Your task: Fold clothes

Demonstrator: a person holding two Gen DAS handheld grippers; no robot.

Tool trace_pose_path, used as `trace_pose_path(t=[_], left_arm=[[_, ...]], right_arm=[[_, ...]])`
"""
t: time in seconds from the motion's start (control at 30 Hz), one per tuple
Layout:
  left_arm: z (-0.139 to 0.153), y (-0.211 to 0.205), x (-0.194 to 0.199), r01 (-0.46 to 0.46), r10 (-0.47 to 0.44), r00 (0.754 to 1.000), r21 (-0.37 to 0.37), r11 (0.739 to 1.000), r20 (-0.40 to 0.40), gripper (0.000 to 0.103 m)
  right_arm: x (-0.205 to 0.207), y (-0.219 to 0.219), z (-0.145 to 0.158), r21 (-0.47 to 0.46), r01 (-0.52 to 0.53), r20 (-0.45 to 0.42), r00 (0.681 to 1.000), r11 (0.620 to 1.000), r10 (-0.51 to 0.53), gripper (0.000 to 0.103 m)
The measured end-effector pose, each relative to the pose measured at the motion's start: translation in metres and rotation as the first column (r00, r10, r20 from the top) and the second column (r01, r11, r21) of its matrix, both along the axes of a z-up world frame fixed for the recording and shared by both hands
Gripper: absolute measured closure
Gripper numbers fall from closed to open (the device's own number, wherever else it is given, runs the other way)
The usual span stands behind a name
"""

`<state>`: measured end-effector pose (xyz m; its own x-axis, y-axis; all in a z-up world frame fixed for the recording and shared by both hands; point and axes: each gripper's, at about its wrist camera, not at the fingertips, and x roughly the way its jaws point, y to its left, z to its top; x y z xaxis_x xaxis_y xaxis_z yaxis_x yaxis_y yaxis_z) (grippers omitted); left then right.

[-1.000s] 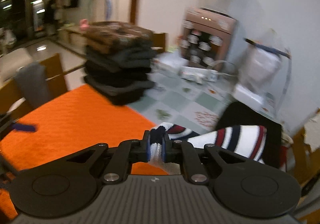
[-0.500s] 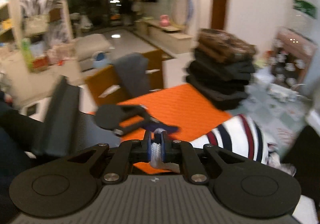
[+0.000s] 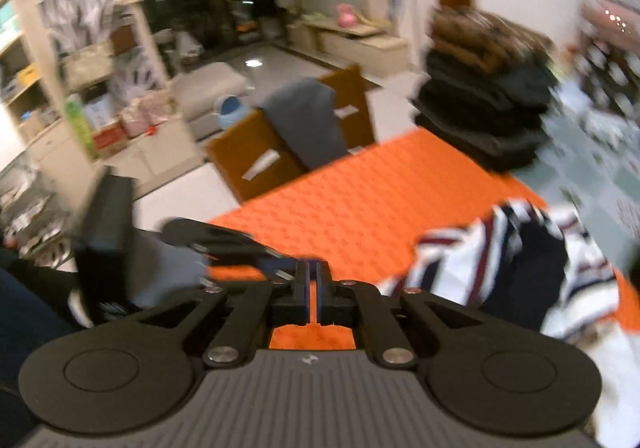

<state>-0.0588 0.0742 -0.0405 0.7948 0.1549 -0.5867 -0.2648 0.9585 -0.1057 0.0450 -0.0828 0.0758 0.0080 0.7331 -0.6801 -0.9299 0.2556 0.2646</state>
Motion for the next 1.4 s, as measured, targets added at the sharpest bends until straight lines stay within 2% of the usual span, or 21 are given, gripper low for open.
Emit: trace_pose_path(t=[0.03, 0.1, 0.17, 0.23, 0.4, 0.6, 0.93, 1.3, 1.37, 1.4], left_arm=[[-0.001, 0.003, 0.0, -0.002, 0.002, 1.0, -0.009, 1.0, -0.007, 0.083], [-0.002, 0.008, 0.0, -0.002, 0.002, 1.0, -0.017, 1.0, -0.015, 0.08], [-0.001, 0.011, 0.004, 0.009, -0.009, 1.0, -0.021, 1.0, -0.019, 0.071], [0.0, 0.012, 0.01, 0.026, -0.027, 0.999, -0.023, 0.999, -0.018, 0.059], [0.001, 0.011, 0.038, 0.083, -0.083, 0.996, -0.033, 0.996, -0.025, 0.05], [-0.002, 0.014, 0.083, 0.138, -0.141, 0.989, -0.054, 0.989, -0.042, 0.043], [-0.015, 0.025, 0.167, 0.143, -0.151, 0.986, -0.101, 0.985, -0.076, 0.039], [-0.035, 0.031, 0.244, 0.147, -0.163, 0.979, -0.124, 0.981, -0.126, 0.038], [-0.041, 0.031, 0.253, 0.143, -0.162, 0.976, -0.135, 0.98, -0.145, 0.039], [-0.043, 0.031, 0.254, 0.14, -0.161, 0.976, -0.142, 0.98, -0.149, 0.049]], right_arm=[[0.004, -0.003, -0.007, -0.012, 0.029, -0.011, 1.0, 1.0, -0.029, 0.098], [0.02, -0.014, -0.023, -0.031, 0.091, -0.03, 0.995, 0.995, -0.092, 0.097], [0.032, -0.021, -0.038, -0.045, 0.145, -0.043, 0.988, 0.988, -0.147, 0.096], [0.04, -0.027, -0.049, -0.056, 0.19, -0.055, 0.98, 0.98, -0.193, 0.095], [0.047, -0.045, -0.068, -0.074, 0.286, -0.069, 0.954, 0.955, -0.291, 0.082], [0.052, -0.059, -0.082, -0.089, 0.371, -0.088, 0.921, 0.924, -0.379, 0.079], [0.064, -0.076, -0.109, -0.131, 0.486, -0.099, 0.861, 0.864, -0.5, 0.075], [0.083, -0.083, -0.125, -0.163, 0.531, -0.114, 0.827, 0.831, -0.551, 0.073], [0.084, -0.084, -0.126, -0.164, 0.531, -0.114, 0.827, 0.831, -0.551, 0.073], [0.085, -0.083, -0.126, -0.164, 0.531, -0.113, 0.827, 0.832, -0.55, 0.073]])
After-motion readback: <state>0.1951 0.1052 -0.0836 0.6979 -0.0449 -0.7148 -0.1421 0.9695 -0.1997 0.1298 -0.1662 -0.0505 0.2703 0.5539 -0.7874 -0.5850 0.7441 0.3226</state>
